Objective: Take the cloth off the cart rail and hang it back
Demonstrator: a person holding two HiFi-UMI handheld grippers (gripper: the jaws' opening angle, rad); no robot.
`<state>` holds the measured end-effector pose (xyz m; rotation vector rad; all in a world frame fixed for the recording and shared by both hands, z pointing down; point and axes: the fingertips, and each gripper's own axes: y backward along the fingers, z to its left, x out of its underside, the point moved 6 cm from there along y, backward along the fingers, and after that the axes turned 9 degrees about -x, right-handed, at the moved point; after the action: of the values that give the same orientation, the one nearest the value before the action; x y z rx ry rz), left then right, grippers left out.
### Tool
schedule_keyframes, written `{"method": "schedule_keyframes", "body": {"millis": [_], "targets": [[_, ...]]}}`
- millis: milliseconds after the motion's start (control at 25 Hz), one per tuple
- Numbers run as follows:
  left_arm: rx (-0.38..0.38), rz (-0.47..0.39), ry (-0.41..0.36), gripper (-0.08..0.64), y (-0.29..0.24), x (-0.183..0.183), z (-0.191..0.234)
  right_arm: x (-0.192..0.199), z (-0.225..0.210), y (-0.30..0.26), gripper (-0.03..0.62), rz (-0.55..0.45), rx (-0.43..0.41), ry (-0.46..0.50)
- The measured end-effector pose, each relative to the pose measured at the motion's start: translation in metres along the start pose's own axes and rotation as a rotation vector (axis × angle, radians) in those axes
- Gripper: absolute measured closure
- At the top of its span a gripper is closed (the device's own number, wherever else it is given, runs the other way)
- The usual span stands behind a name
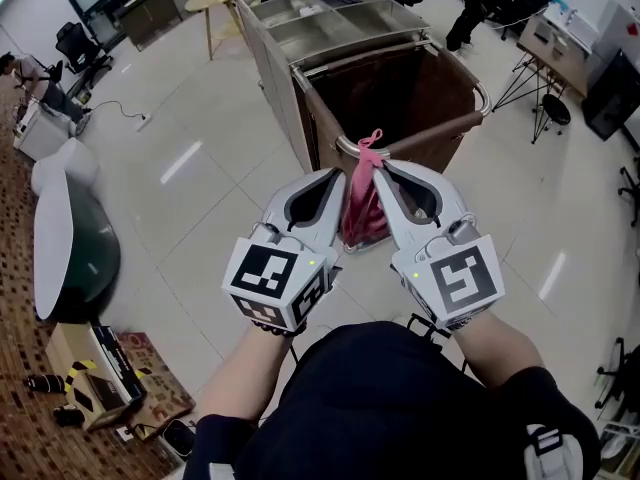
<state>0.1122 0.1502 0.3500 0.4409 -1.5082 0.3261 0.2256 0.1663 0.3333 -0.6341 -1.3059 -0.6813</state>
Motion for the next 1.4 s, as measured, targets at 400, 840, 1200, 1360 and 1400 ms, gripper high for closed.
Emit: {"method": "schedule_keyframes", "body": {"millis": [400,840,1200,1360,1400], "targets": [[-0.001,0.002,-0.023,0.558,-0.009,0.0,-0.027,0.002,-0.013,0.023,0.584,-0.013,-0.005,-0.004],[-0.009,0.017,-0.015,0.557,-0.004,0.003,-0.029,0.001,-0.011,0.028,0.584,-0.028,-0.015,-0.005],[-0.054,0.005,-0.017,0.557,0.022,0.004,-0.005,-0.005,0.012,0.01,0.584,-0.036,-0.049,0.012],[-0.089,-0.004,-0.015,0.557,0.043,-0.001,0.016,-0.009,0.033,-0.008,0.584,-0.048,-0.065,0.025],[-0.098,-0.008,-0.016,0.557,0.049,-0.002,0.022,-0.01,0.038,-0.012,0.584,-0.051,-0.069,0.029]]}}
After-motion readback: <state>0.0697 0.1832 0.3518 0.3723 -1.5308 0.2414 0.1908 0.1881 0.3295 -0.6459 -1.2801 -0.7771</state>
